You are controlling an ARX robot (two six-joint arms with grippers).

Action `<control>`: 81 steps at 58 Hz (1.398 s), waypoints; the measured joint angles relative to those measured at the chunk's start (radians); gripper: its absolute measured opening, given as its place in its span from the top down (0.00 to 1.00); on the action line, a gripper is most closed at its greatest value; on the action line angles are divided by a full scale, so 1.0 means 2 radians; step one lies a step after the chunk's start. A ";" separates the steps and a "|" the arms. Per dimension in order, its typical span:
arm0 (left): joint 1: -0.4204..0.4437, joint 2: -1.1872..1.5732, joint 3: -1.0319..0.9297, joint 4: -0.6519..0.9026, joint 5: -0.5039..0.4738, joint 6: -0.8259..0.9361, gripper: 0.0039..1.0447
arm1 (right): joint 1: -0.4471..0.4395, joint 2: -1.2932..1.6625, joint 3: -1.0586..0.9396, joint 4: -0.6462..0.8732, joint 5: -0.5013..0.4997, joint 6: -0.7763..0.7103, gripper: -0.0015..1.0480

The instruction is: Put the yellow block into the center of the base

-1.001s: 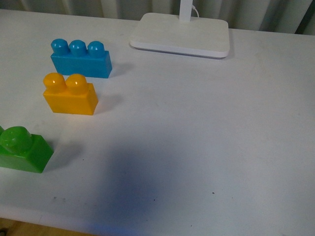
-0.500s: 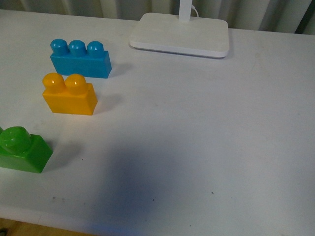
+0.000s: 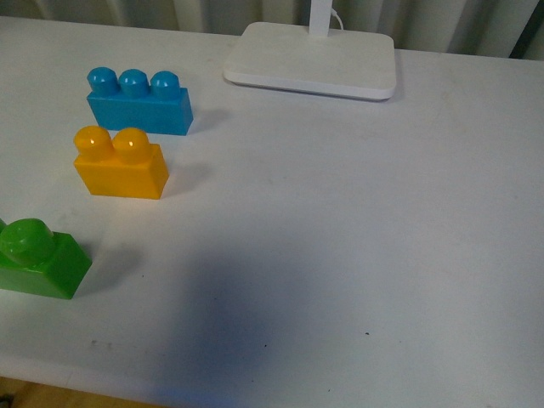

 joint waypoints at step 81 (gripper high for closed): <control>0.000 0.000 0.000 0.000 0.000 0.000 0.06 | 0.187 -0.012 -0.115 0.113 0.037 0.260 0.08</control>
